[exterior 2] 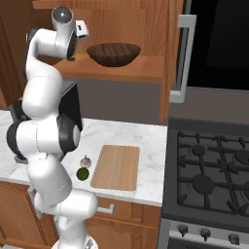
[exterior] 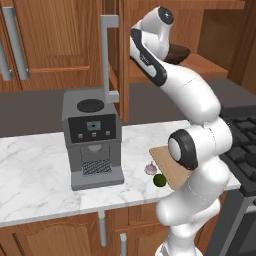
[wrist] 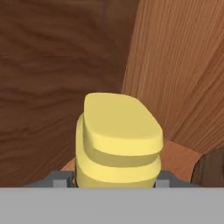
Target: Open the cabinet. Place the bowl and condiment on the counter. Then place the lime and garlic on the cutting board.
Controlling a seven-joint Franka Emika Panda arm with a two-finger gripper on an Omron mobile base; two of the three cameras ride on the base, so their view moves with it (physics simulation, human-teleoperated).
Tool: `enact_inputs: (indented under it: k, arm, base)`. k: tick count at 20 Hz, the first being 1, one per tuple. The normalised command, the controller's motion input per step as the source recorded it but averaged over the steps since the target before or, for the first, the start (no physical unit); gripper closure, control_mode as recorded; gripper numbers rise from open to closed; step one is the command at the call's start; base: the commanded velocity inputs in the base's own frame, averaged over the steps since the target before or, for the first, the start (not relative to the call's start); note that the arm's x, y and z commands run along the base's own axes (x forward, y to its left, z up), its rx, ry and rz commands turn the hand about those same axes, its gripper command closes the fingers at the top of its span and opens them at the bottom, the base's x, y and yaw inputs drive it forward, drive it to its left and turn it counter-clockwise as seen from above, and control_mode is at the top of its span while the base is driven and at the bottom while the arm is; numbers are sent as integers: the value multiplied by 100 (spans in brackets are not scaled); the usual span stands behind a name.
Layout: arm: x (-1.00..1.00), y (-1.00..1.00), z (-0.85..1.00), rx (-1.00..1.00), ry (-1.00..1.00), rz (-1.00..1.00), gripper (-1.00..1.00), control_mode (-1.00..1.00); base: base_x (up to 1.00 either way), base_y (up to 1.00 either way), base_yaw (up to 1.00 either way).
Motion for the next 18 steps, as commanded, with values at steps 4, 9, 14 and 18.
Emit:
enact_inputs:
  k: [4, 9, 14, 18]
  arm:
    - [-100, -2, -24, 0, -14, 0, 100, -100]
    - [-100, -7, -34, 1, -10, 0, 100, -100]
    - [-100, -45, 0, 6, -4, -2, 100, -100]
    - [-100, -69, 0, 0, -4, -2, 100, -100]
  base:
    - [0, 0, 0]
    - [0, 0, 0]
    - [0, 0, 0]
    - [0, 0, 0]
